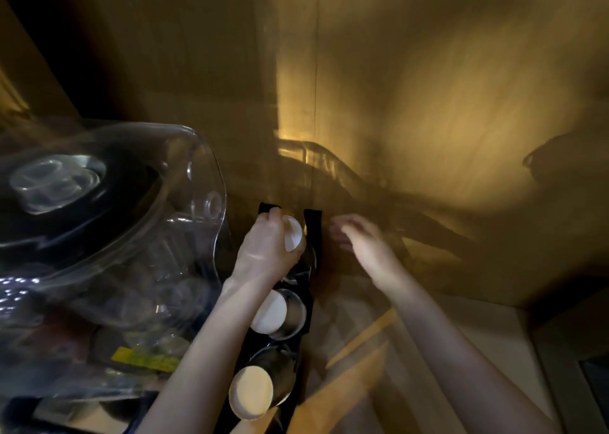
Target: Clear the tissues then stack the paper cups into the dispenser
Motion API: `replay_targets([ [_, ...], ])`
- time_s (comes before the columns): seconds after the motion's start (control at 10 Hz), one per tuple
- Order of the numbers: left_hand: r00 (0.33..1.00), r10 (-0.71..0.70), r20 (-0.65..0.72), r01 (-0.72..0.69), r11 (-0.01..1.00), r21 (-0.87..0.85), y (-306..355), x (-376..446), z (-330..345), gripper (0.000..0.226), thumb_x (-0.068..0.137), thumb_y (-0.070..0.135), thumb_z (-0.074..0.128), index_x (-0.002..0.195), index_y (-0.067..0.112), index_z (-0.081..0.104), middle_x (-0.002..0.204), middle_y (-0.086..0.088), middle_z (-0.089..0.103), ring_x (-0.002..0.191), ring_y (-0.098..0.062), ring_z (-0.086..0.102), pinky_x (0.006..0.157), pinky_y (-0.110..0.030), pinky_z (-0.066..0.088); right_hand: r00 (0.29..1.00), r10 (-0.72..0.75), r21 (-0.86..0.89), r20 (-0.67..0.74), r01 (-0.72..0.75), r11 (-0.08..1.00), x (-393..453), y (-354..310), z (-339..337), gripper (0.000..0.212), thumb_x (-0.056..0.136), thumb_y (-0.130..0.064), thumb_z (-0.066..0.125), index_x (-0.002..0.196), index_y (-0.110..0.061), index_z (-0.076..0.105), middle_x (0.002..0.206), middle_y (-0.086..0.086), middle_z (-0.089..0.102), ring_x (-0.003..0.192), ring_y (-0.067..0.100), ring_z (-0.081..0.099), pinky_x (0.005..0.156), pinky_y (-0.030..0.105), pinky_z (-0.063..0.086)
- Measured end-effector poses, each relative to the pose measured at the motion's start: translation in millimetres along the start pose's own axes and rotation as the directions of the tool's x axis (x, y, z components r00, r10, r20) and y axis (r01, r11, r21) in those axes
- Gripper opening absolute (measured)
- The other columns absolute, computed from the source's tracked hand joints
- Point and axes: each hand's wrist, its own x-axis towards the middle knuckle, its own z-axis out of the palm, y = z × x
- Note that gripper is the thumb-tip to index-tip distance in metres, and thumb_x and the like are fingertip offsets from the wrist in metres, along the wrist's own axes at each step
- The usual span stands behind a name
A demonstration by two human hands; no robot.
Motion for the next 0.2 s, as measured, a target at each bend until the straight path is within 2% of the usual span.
replay_targets([
  [0.1, 0.998, 0.053, 0.032, -0.054, 0.997, 0.050, 16.1, 2.5, -13.5, 0.068, 0.076, 0.029, 0.070, 0.131, 0.010, 0.036, 0.126, -0.016, 0.050, 0.112, -0.033, 0.051, 0.081, -0.037, 0.046, 0.980, -0.170, 0.096, -0.100, 0.180, 0.979, -30.6, -54.5, -29.6, 0.025, 0.093, -0.014, 0.045, 0.082, -0.027, 0.064, 0.085, 0.000, 0.069, 0.084, 0.017, 0.067, 0.075, 0.025, 0.051],
  [0.2, 0.991, 0.133, -0.013, -0.134, 0.990, -0.050, 40.8, 6.9, -35.6, 0.060, 0.078, 0.032, 0.068, 0.129, 0.014, 0.043, 0.126, -0.011, 0.055, 0.111, -0.027, 0.055, 0.087, -0.038, 0.049, 0.908, -0.330, 0.221, -0.257, 0.388, 0.895, -65.4, -106.5, -58.2, 0.032, 0.090, -0.005, 0.045, 0.072, -0.021, 0.067, 0.068, 0.000, 0.071, 0.071, 0.017, 0.068, 0.067, 0.022, 0.055],
])
